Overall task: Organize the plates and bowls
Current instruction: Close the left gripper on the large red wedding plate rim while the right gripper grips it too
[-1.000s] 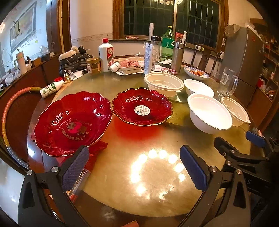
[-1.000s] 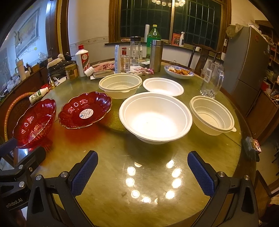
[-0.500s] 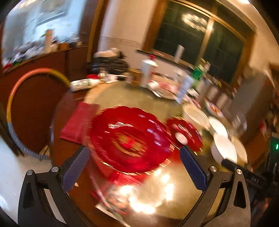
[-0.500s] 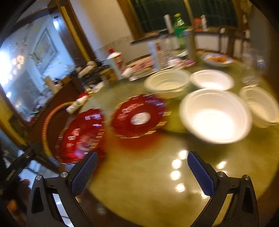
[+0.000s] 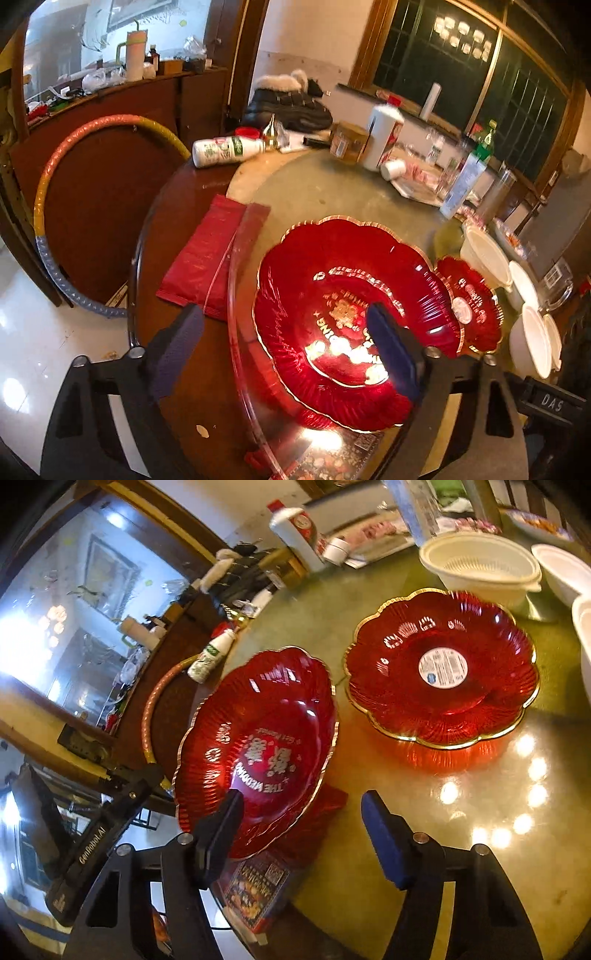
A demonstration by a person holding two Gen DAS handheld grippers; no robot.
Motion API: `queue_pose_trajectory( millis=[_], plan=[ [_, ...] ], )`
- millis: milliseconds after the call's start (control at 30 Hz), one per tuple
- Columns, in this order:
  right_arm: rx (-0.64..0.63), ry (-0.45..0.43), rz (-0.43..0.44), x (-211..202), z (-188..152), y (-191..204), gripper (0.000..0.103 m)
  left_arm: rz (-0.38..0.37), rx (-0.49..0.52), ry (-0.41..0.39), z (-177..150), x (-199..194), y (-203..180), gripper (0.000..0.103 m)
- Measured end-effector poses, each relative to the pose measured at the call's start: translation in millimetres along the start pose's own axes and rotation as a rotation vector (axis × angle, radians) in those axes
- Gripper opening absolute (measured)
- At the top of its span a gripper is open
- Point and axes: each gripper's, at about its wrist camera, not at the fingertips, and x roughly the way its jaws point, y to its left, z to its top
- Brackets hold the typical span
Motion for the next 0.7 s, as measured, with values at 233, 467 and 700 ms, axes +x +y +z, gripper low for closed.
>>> queue_pose_trajectory(
  millis=[233, 467, 700],
  plan=[
    [0.038, 0.028, -0.002, 26, 8, -12, 0.046, 0.036, 0.006, 0.087, -11, 28, -2, 0.062],
    [0.053, 0.008, 0.025, 38, 12, -17, 0.02, 0.068, 0.042, 0.113, -20, 38, -10, 0.026],
    [-0.005, -0.029, -0.004, 36, 11, -9, 0.018, 0.113, 0.035, 0.087, -24, 37, -9, 0.013]
  ],
)
